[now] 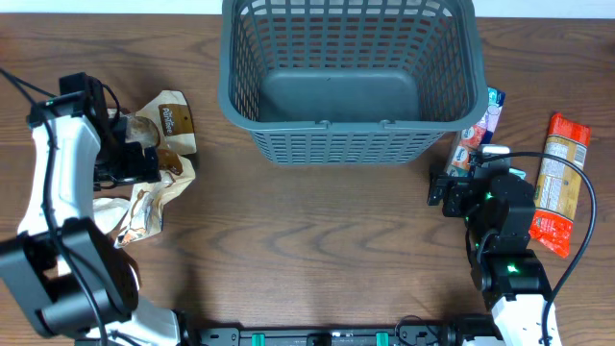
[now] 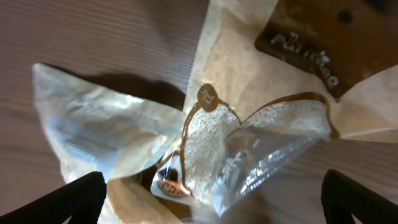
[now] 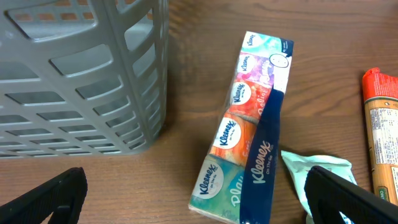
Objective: Pack container
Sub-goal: 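Reach the left gripper to the upper mushroom bag and grasp it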
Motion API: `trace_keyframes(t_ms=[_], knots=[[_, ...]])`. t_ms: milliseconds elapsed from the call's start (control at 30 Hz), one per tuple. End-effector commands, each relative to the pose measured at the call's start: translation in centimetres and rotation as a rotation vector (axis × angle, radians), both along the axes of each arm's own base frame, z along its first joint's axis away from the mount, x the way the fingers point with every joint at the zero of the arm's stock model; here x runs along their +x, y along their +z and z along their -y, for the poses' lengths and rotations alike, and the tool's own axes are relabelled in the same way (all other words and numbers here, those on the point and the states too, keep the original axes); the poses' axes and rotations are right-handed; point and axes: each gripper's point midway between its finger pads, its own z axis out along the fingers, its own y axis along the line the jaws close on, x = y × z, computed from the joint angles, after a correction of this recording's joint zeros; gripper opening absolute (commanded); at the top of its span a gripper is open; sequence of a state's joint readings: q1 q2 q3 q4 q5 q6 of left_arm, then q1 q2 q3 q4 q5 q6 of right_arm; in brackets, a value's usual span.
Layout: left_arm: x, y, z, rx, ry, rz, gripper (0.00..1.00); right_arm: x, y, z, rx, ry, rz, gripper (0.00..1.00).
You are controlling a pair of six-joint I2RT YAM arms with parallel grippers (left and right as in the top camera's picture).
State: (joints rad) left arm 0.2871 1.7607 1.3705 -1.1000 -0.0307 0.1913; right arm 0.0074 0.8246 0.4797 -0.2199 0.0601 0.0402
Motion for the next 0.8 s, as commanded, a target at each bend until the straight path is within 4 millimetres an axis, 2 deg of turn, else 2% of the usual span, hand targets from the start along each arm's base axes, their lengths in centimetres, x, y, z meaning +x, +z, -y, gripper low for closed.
trace_keyframes(t_ms=[0, 100, 333, 500, 767], knots=[[0.2, -0.8, 0.7, -0.057, -0.097, -0.022, 0.98, 0.3, 1.0, 0.3, -0.015, -0.003, 0.021, 0.99], [0.4, -1.2, 1.6, -0.114, -0.145, -0.019, 0.99, 0.3, 0.9, 0.3, -0.015, -0.004, 0.018, 0.99], [0.4, -1.5, 2.0, -0.125, -0.170, -0.019, 0.99, 0.4, -0.2, 0.5, -0.021, -0.013, -0.022, 0.99], [-0.2, -2.9, 2.4, -0.141, -0.175, -0.030, 0.99, 0.6, -1.0, 0.5, -0.022, -0.013, -0.049, 0.99], [0.2, -4.9, 2.2, -0.125, -0.177, 0.010, 0.99, 0.9, -1.0, 0.6, -0.023, -0.015, -0.044, 0.99]])
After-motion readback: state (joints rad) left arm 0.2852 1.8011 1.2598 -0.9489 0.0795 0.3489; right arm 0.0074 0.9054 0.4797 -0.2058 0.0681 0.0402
